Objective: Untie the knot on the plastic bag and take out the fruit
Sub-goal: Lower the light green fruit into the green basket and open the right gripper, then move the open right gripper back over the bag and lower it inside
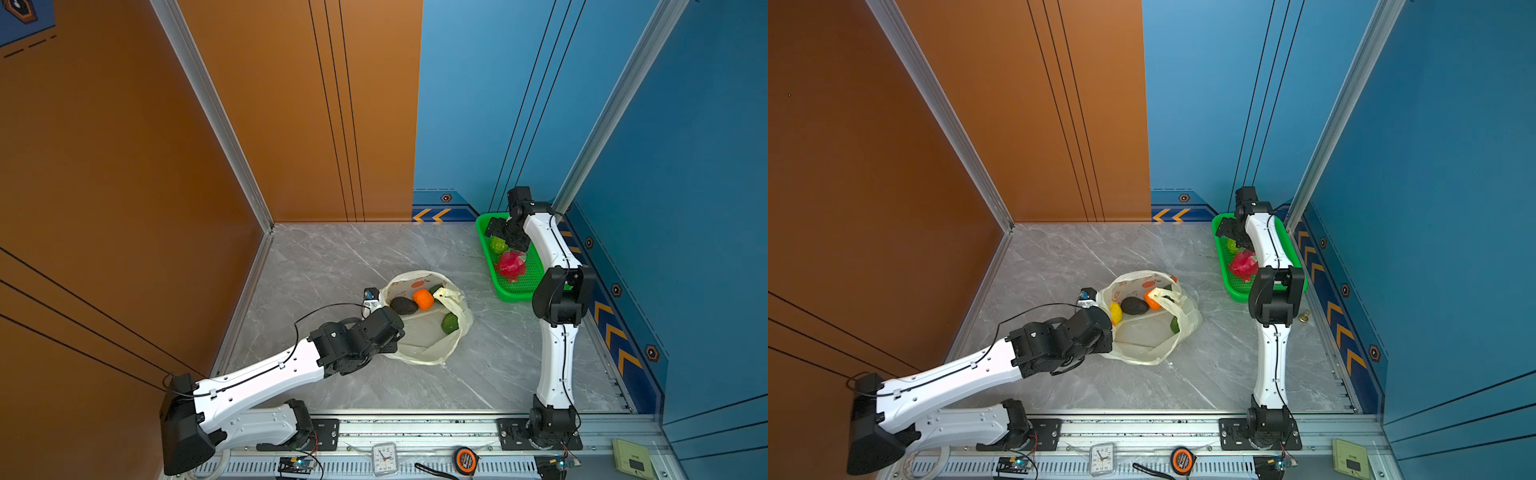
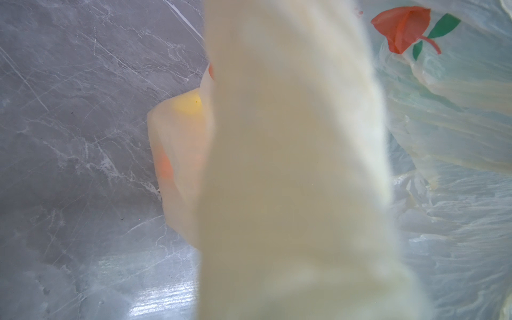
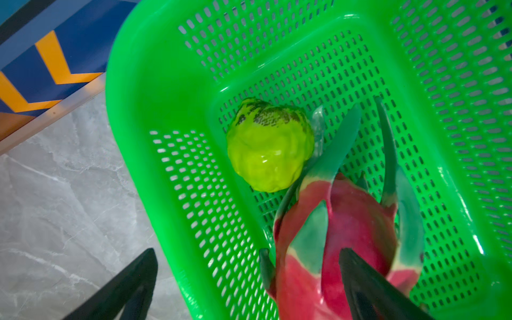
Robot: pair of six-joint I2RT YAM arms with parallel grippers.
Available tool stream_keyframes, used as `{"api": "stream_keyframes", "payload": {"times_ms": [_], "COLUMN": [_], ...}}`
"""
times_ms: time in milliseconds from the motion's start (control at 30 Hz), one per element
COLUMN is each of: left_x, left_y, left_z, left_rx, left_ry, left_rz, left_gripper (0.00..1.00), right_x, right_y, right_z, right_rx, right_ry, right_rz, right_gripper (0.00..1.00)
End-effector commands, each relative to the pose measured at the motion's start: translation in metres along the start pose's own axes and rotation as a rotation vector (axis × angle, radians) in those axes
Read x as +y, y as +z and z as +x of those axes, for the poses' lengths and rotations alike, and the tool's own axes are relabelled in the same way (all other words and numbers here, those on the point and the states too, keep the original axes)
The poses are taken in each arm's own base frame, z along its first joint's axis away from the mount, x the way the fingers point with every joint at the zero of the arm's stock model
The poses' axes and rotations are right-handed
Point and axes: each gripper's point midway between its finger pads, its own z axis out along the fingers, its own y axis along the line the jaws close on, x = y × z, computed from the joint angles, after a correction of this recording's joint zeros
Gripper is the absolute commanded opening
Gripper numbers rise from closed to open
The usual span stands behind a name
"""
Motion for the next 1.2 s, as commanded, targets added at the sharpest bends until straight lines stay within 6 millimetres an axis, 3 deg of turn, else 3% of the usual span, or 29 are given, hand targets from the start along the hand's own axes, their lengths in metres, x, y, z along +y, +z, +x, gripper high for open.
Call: {"api": "stream_keyframes", "payload": {"times_ms": [0,133,267,300,500,600,767,933,967,1167], "left_x": [0.005,0.005,0.004,0.004,0.002,0.003,0.006,0.009,0.010,0.011], "left_y": [-0.007,-0.008,-0.008,-0.009,-0.011,-0.011,-0.011,-0.011,-0.011,-0.009], "left_z": [-0.007,-0.009,-0.009,-0.010,-0.015,-0.015,-0.015,-0.016,-0.015,-0.012], "left_rx": [-0.020,-0.022,-0.019,-0.020,-0.031,-0.032,-0.039,-0.044,-0.043,-0.044], "left_ry": [0.005,0.012,0.022,0.025,0.030,0.033,0.029,0.027,0.029,0.026], "left_rz": [-0.006,-0.003,0.004,0.005,0.011,0.012,0.012,0.015,0.014,0.022], "left_gripper": [0.00,0.00,0.00,0.00,0.00,0.00,0.00,0.00,0.00,0.00], "right_x": [0.018,0.048,0.088,0.100,0.159,0.179,0.195,0.194,0.198,0.190], "right_y": [-0.056,-0.086,-0.127,-0.147,-0.206,-0.229,-0.252,-0.264,-0.269,-0.264], "right_z": [-0.002,0.016,0.046,0.054,0.124,0.161,0.214,0.250,0.266,0.298], "right_rx": [-0.034,-0.012,-0.017,-0.027,0.035,0.082,0.167,0.212,0.227,0.271], "right_ry": [-0.017,-0.068,-0.181,-0.208,-0.361,-0.415,-0.469,-0.507,-0.535,-0.573], "right_rz": [-0.071,-0.147,-0.211,-0.243,-0.366,-0.416,-0.446,-0.407,-0.409,-0.358], "right_gripper": [1.00,1.00,1.00,1.00,1.00,0.99,0.93,0.89,0.88,0.84]}}
